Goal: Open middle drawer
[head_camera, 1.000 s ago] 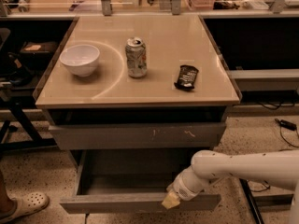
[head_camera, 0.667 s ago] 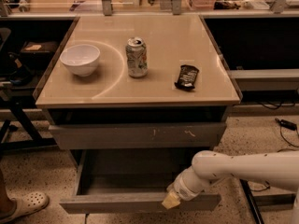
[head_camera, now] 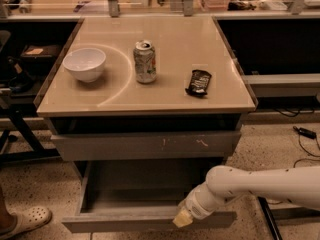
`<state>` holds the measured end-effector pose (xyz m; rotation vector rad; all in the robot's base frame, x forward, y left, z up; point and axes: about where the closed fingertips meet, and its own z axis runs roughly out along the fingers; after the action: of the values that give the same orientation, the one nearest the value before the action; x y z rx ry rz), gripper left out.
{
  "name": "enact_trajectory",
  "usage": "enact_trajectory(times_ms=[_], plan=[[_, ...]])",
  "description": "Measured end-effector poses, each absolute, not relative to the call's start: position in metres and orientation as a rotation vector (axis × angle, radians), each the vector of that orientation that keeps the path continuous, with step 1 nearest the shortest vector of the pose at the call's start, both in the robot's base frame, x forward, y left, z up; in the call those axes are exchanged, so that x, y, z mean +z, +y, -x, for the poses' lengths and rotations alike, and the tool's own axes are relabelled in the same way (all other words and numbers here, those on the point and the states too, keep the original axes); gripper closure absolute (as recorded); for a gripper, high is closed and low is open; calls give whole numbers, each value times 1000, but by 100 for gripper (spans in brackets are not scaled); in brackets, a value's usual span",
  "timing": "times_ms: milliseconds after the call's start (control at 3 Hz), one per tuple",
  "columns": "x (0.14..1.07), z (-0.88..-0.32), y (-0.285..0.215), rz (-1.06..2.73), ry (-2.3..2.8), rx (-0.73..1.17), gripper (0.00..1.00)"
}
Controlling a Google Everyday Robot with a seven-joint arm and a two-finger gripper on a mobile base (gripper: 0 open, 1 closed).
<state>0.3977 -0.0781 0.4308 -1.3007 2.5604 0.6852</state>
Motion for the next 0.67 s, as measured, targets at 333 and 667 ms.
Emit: enact_trajectory(times_ms=[333,667], plan=[[431,-398,-78,1301,2560,685,100],[432,-391,-78,1286,2566,687,100]])
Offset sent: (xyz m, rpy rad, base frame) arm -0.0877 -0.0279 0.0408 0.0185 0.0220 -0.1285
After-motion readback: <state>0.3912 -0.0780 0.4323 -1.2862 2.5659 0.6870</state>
